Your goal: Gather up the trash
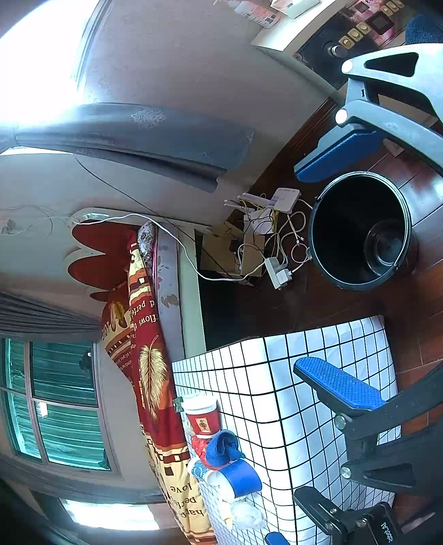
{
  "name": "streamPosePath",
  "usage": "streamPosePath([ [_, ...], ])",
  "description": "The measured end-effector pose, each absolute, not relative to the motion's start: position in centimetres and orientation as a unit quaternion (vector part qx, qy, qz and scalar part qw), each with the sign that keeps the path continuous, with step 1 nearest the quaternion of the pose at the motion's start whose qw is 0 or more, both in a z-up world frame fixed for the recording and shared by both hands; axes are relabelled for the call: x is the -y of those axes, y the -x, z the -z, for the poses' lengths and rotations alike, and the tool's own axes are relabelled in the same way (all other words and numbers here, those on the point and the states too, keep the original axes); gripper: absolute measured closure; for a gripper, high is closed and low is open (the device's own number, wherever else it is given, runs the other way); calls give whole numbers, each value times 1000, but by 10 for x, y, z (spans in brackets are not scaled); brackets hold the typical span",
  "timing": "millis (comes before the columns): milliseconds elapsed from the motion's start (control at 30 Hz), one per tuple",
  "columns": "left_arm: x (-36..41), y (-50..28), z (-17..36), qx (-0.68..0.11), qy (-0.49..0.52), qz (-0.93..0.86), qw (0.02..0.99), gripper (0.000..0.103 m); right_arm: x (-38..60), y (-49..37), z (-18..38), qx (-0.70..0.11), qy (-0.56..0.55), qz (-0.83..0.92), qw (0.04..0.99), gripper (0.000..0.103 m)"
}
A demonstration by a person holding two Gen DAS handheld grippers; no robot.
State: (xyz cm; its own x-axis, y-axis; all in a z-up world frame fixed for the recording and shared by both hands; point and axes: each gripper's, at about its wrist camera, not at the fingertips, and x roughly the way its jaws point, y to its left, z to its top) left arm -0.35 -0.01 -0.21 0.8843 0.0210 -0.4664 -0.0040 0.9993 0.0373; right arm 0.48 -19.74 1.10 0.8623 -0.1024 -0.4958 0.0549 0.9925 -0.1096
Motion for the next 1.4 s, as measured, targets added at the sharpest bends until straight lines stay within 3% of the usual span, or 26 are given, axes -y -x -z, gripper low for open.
streamPosePath([
  [1400,-8,0,3,-240,-3,-14,971,0,190,-10,-7,-263,48,29,963,0],
])
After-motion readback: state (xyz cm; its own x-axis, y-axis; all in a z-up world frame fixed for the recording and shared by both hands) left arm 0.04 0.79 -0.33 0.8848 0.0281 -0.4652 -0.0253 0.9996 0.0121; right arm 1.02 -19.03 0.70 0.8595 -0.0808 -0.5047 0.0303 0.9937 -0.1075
